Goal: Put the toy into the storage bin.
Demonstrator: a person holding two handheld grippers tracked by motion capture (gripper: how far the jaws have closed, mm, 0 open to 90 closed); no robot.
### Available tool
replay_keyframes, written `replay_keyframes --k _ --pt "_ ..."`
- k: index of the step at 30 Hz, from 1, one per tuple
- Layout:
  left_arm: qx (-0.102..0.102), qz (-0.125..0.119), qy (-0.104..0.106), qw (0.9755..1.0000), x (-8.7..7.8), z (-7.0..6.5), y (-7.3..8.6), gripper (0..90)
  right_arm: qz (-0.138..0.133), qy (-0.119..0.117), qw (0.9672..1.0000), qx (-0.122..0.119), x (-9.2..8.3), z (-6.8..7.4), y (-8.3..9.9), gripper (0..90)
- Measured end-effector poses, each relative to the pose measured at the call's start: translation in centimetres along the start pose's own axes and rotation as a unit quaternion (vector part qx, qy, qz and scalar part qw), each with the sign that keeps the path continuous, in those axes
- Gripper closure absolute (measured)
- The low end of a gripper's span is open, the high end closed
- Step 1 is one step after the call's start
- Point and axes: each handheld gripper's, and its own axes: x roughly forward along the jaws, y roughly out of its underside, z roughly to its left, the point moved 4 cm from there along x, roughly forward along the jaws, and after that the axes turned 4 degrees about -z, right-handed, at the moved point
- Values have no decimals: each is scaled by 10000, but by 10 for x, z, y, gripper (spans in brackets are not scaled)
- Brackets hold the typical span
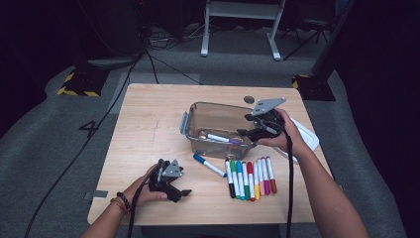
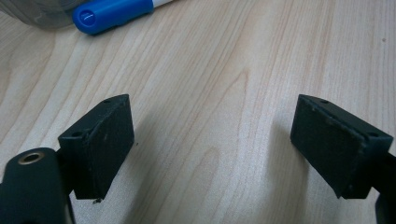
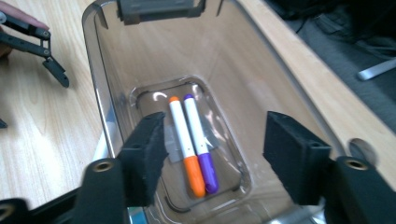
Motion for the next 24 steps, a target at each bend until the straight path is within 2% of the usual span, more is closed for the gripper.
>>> replay_keyframes --k 1,2,6,7,10,11,13,17,18,19,21,22,23,24 --pt "0 0 -1 10000 0 0 0 139 -39 139 9999 -18 -9 1 3 321" --pt "3 1 -1 10000 0 0 0 139 -59 167 9998 -10 -12 1 5 312" --pt "-2 -2 -1 10000 0 0 0 139 -160 246 9996 58 -25 3 10 301" --pt "-1 -1 -1 10000 0 0 0 139 -223 312 9992 75 -34 5 16 297" --pt "-1 -2 -1 10000 0 0 0 139 -251 365 9990 85 -41 7 22 293" --pt "-3 -1 -1 10000 0 0 0 139 -303 420 9985 196 -49 9 33 289" --pt "-1 -1 0 10000 0 0 0 139 -360 426 9980 298 -55 12 43 288" --pt "-1 -1 -1 10000 0 0 0 139 -315 575 9971 391 -69 18 72 288" --pt "-1 -1 -1 10000 0 0 0 139 -315 575 9971 391 -69 18 72 288" --pt "1 1 0 10000 0 0 0 139 -246 660 9963 483 -74 21 90 288" --pt "-2 -1 -1 10000 0 0 0 139 -155 693 9959 560 -74 23 105 288" --pt "-2 -1 -1 10000 0 0 0 139 -155 693 9959 560 -74 23 105 288" --pt "-1 0 -1 10000 0 0 0 139 -31 711 9952 669 -73 28 124 287" --pt "-2 -1 -1 10000 0 0 0 139 7 690 9950 722 -72 29 130 287"
